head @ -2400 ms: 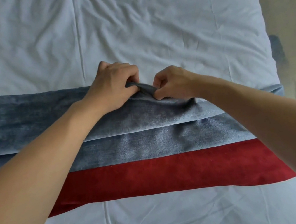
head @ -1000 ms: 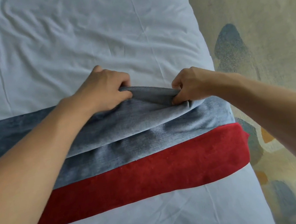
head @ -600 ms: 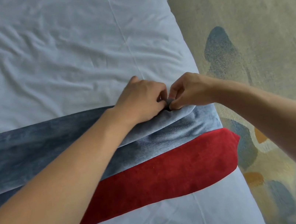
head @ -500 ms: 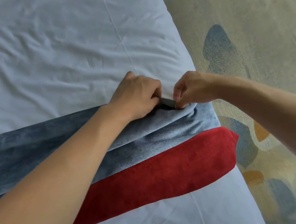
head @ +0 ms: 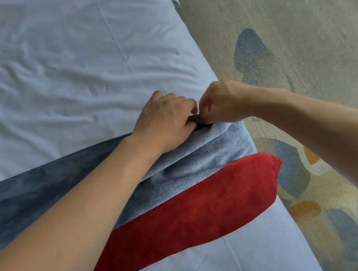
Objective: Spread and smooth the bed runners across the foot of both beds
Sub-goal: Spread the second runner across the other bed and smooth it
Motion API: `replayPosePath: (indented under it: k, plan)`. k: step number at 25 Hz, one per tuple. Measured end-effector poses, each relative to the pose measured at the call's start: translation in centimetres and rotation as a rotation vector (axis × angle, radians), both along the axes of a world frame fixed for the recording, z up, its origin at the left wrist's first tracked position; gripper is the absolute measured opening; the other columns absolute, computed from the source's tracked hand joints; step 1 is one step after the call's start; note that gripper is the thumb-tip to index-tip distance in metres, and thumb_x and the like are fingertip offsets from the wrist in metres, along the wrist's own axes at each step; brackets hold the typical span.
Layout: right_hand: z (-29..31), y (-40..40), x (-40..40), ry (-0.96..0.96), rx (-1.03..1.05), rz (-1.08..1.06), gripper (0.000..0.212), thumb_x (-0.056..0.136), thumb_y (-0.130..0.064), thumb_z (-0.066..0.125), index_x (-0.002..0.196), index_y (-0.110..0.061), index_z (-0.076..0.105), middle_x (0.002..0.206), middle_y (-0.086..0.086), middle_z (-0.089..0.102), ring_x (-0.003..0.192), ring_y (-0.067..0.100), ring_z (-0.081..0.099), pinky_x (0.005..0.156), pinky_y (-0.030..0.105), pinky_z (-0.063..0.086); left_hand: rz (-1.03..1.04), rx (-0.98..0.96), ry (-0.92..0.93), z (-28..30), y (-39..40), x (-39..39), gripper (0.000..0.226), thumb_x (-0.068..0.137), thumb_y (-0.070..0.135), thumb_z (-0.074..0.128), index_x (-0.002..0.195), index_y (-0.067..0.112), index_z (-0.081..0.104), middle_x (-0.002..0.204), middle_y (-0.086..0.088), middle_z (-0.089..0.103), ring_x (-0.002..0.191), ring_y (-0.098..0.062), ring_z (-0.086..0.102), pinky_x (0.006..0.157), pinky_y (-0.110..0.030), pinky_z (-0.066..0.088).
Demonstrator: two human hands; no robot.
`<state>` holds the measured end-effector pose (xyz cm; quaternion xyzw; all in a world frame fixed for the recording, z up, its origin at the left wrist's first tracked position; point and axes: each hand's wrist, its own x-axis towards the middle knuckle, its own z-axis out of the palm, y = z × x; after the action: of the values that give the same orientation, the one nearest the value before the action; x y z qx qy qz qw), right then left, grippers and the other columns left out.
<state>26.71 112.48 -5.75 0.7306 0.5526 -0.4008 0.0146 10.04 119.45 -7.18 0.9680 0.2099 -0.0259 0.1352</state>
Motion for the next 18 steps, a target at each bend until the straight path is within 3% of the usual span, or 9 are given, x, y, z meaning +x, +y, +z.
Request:
replayPosePath:
  k: [2,5,7,11,13,15,18]
  plan:
    - [-0.1,0.0,-0.1,-0.073,0.056,0.009,0.018,0.083,-0.035,0.062,0.079,-0.021,0.074,0.078,0.007,0.069,0.077,0.026,0.066,0.072,0.035,0.058,-0.019,0.049,0.045,-0.5,-0.5,1.7,0.019,0.09,0.031,0.052,0.101,0.02,0.063,0.102,-0.001,0.069,0.1,-0.026,0.059,0.087,-0.036,0.031]
    - [-0.4,0.8,-0.4,-0.038,0.088,-0.023,0.012,0.079,-0.036,0.068,0.082,-0.025,0.074,0.085,0.002,0.072,0.084,0.023,0.064,0.078,0.033,0.056,-0.036,0.11,-0.01,0.3,1.3,1.1,0.014,0.09,0.029,0.056,0.094,0.021,0.067,0.095,-0.003,0.069,0.097,-0.028,0.059,0.083,-0.037,0.029]
    - [-0.7,1.7,-0.6,-0.024,0.059,0.028,0.006,0.074,-0.03,0.072,0.078,-0.028,0.07,0.084,-0.002,0.072,0.083,0.02,0.062,0.072,0.029,0.053,-0.039,0.118,-0.07,1.4,2.9,-0.6,0.006,0.085,0.025,0.063,0.086,0.022,0.068,0.087,-0.002,0.068,0.091,-0.029,0.06,0.08,-0.038,0.03]
    - [-1.4,2.6,0.6,-0.086,-0.035,0.101,0.018,0.069,-0.023,0.075,0.066,-0.029,0.059,0.068,-0.008,0.06,0.066,0.011,0.052,0.052,0.022,0.036,0.046,0.116,-0.083,2.2,5.2,-3.1,0.005,0.085,0.023,0.066,0.083,0.019,0.067,0.086,0.0,0.069,0.085,-0.028,0.059,0.079,-0.038,0.033]
    - [-1.6,2.3,2.0,-0.146,-0.069,0.107,0.023,0.068,-0.023,0.074,0.062,-0.028,0.053,0.069,-0.005,0.057,0.063,0.011,0.049,0.051,0.022,0.032,0.075,0.113,-0.105,2.0,5.0,-3.0,0.005,0.086,0.021,0.065,0.083,0.017,0.066,0.084,-0.001,0.069,0.082,-0.028,0.058,0.079,-0.039,0.034]
    - [-1.8,1.6,3.1,-0.171,-0.04,0.072,0.02,0.065,-0.021,0.071,0.063,-0.022,0.051,0.068,0.001,0.057,0.062,0.018,0.05,0.053,0.026,0.039,0.091,0.101,-0.157,1.7,4.4,-1.9,0.004,0.086,0.019,0.061,0.082,0.016,0.062,0.082,-0.001,0.067,0.079,-0.028,0.057,0.079,-0.039,0.036]
    - [-2.0,0.4,4.0,-0.079,0.093,-0.092,0.014,0.063,-0.015,0.068,0.062,-0.017,0.054,0.057,-0.002,0.05,0.057,0.018,0.046,0.054,0.029,0.039,0.104,-0.026,-0.15,1.0,3.8,0.6,0.004,0.085,0.022,0.056,0.087,0.019,0.056,0.086,0.003,0.064,0.084,-0.025,0.056,0.083,-0.035,0.033]
